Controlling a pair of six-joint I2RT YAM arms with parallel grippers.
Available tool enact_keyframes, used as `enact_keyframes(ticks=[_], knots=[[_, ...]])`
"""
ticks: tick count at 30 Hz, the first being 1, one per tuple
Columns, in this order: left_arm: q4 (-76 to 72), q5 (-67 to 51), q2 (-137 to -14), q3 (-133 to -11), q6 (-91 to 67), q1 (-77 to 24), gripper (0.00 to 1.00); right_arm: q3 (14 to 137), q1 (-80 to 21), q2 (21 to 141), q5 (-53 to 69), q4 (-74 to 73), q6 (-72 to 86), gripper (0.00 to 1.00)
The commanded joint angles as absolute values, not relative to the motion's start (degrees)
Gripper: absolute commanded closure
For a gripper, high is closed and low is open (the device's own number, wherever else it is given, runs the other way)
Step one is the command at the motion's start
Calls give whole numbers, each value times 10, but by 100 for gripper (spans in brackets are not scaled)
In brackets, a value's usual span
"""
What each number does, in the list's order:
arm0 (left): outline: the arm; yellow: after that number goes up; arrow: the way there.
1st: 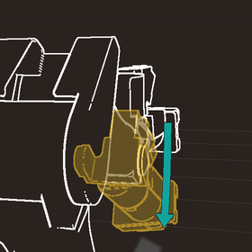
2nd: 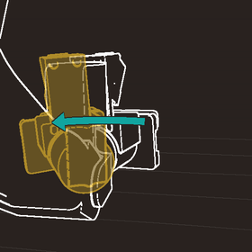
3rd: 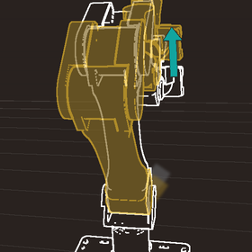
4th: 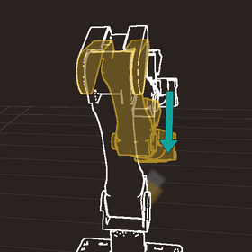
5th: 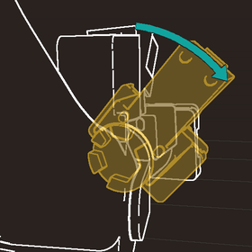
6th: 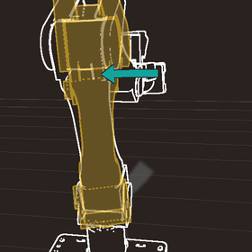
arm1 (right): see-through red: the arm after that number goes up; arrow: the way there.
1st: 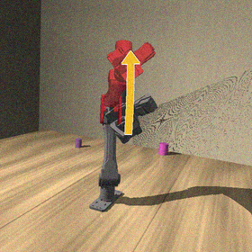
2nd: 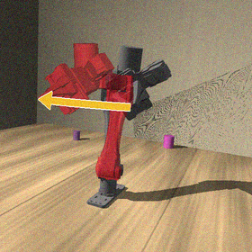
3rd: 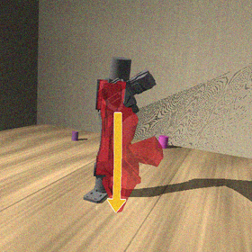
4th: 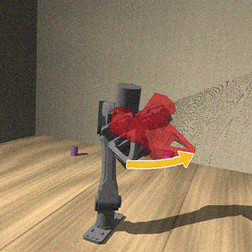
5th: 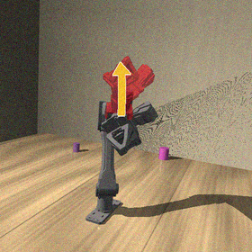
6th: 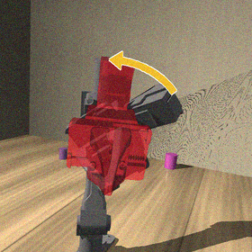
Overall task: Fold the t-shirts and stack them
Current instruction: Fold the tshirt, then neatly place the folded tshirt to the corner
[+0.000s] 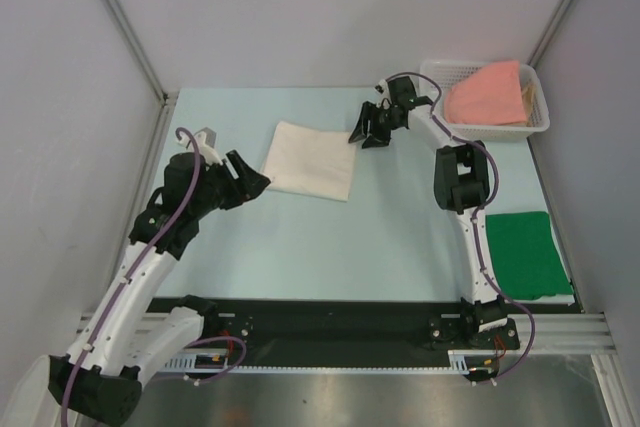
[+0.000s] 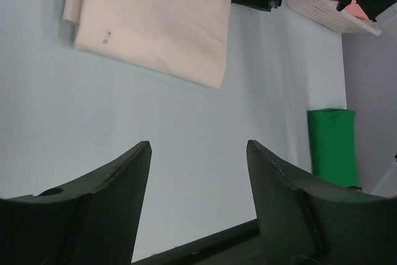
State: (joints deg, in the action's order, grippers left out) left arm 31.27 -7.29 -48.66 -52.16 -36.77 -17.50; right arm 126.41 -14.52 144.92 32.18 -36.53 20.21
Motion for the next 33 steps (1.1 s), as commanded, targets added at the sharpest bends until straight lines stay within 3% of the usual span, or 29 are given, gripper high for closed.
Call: enact_keyframes(ticks=[1,10,13,14,18,23,26,33], knots=[[324,-69,-492,-531,-381,-177,32,1261,-141,1465,350,-330,243,42],[323,-75,-497,-545,-380,-177,31,1245,-143,1457,292,-338,336,44],[305,-76,-509,-547,-355,-188,33,1245,-143,1448,296,-360,318,40],[302,-66,-521,-549,-352,-197,30,1244,-143,1437,291,-383,312,37],[252,-10,-594,-554,-329,-287,27,1231,-144,1392,301,-433,294,29],[82,212,-672,-526,-94,-439,26,1164,-121,1288,323,-465,280,24],[-77,248,-707,-474,108,-497,25,1132,-106,1232,312,-512,244,23],[-241,204,-836,-424,338,-544,26,994,-36,1135,326,-472,237,22]])
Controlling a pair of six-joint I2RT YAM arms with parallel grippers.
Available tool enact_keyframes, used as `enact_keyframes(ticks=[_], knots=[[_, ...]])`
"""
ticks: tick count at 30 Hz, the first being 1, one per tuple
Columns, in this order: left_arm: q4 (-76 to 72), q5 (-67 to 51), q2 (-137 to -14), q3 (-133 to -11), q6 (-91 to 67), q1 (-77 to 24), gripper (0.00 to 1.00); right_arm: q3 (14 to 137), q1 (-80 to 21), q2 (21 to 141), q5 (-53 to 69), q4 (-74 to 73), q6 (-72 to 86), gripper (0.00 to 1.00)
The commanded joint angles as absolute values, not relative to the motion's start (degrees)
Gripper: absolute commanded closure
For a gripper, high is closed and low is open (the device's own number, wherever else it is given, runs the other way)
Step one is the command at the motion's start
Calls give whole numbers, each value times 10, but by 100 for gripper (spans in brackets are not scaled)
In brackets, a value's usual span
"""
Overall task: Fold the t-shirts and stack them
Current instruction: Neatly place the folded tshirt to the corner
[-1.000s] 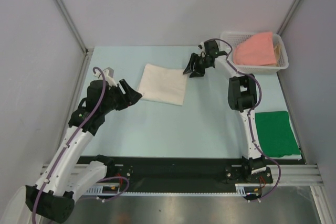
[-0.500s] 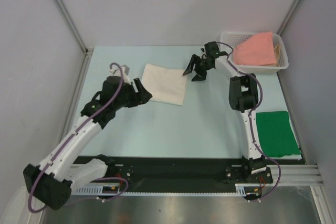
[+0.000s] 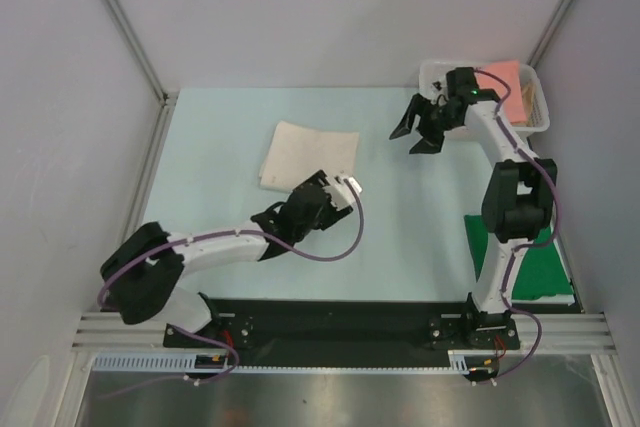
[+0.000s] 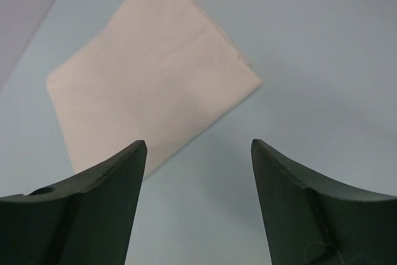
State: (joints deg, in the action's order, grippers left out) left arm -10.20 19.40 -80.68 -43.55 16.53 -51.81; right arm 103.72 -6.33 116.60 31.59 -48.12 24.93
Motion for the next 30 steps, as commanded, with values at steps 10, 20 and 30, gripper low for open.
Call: enact_keyframes(ticks=[10,20,30], knots=[[-226,138,-921,-402,492,-571,25,880,-21,1072,369,-400,246,23],[-276,148,-1027,-430,574,-563,28,827,-15,1037,376,-374,254,24],[-280,142,-1100,-494,594,-520,35,831,-4,1031,386,-366,260,24]])
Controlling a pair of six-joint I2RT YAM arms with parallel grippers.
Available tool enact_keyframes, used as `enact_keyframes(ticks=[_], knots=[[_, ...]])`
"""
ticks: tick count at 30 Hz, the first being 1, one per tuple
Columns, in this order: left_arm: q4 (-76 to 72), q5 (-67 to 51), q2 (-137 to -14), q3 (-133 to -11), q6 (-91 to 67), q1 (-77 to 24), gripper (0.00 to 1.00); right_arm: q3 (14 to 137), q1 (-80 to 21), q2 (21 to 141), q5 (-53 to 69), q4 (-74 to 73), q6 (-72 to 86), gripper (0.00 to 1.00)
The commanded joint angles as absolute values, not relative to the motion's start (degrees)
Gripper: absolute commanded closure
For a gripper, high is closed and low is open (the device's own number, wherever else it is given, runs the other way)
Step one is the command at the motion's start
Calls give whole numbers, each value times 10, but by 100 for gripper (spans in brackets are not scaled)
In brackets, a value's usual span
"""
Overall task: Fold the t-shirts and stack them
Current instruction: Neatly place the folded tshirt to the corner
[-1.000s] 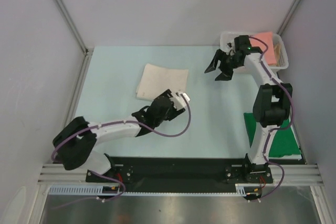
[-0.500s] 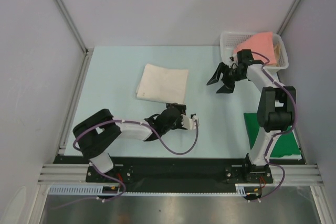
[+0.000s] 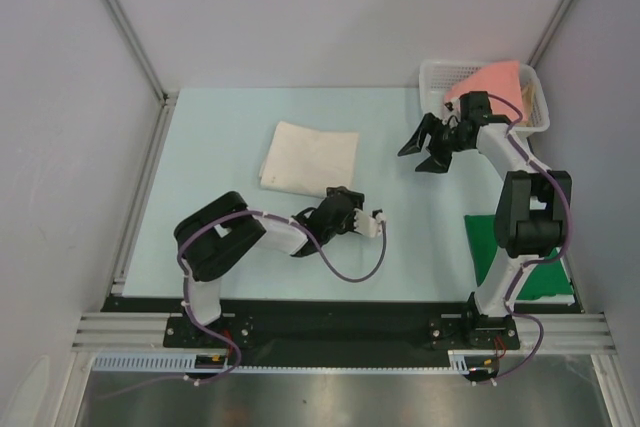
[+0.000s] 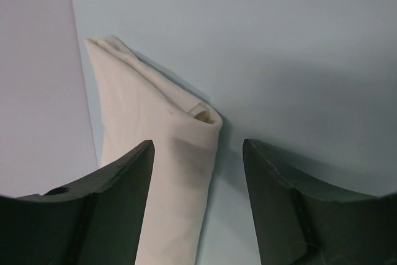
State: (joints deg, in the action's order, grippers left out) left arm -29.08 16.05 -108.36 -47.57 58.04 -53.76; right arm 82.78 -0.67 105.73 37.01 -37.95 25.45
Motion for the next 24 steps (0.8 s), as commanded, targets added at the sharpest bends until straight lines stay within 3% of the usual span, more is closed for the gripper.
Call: enact_keyframes(ticks=[1,5,10,16,19,24], knots=[[-275,135,-1101,-497,598,-515,35,832,-4,1032,385,-365,263,24],[-277,122,-1106,-510,599,-499,49,829,-4,1039,391,-342,280,24],[-299,116,-1116,-514,594,-498,57,863,-29,1066,390,-331,296,21],[-338,121,-1121,-520,581,-497,82,928,-67,1131,400,-351,313,19],[-344,127,-1114,-522,577,-495,100,931,-72,1148,403,-329,329,17],[-328,115,-1068,-527,551,-482,100,959,-85,1193,426,-319,330,13]])
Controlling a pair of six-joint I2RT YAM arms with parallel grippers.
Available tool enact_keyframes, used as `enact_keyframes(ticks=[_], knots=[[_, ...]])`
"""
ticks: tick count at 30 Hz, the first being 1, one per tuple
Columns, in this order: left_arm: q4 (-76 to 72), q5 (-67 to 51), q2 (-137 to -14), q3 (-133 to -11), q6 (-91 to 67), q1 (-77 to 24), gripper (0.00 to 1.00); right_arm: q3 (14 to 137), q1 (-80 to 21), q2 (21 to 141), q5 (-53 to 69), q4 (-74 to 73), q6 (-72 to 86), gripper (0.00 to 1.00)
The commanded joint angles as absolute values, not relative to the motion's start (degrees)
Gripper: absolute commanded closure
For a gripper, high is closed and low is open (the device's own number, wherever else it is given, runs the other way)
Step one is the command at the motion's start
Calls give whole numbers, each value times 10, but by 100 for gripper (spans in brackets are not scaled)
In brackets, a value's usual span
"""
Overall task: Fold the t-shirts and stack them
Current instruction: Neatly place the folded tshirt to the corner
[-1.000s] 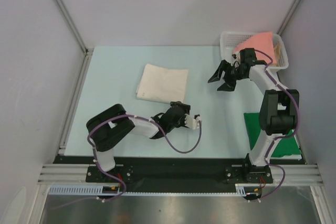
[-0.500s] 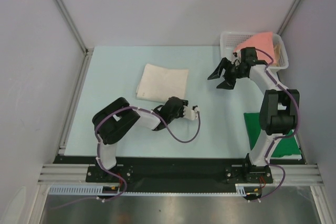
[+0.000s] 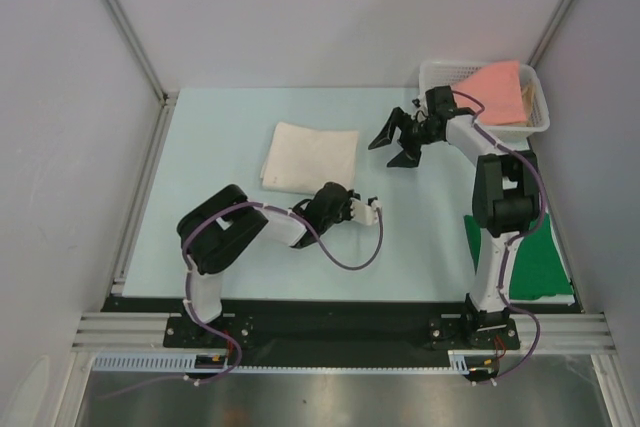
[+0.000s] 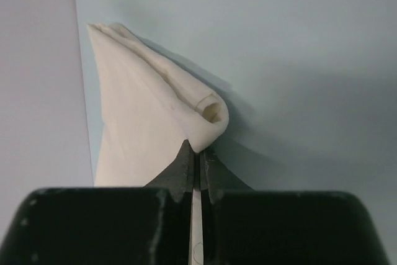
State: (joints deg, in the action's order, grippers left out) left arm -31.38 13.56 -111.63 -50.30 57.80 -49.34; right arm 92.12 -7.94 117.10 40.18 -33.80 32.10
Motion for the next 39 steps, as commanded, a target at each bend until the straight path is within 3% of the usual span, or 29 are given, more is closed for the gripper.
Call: enact_keyframes(ticks=[1,17,28,31,34,36,37,39], knots=[[-321,112,-1060,-528,547,-479,100,963,-91,1201,429,-316,330,12],[-257,98,-967,-513,545,-464,100,953,-151,1301,485,-101,515,2],[-247,91,-943,-508,539,-462,100,971,-160,1352,428,-51,602,14],[-240,88,-931,-500,529,-462,100,989,-160,1380,418,-26,613,27],[-238,86,-919,-490,519,-462,100,1000,-164,1403,413,16,624,50],[-239,85,-910,-482,514,-463,99,1019,-166,1416,417,33,623,93],[-233,87,-905,-480,496,-464,95,1025,-171,1417,418,25,608,100],[-220,82,-877,-476,462,-463,63,1011,-178,1377,379,-23,578,100]])
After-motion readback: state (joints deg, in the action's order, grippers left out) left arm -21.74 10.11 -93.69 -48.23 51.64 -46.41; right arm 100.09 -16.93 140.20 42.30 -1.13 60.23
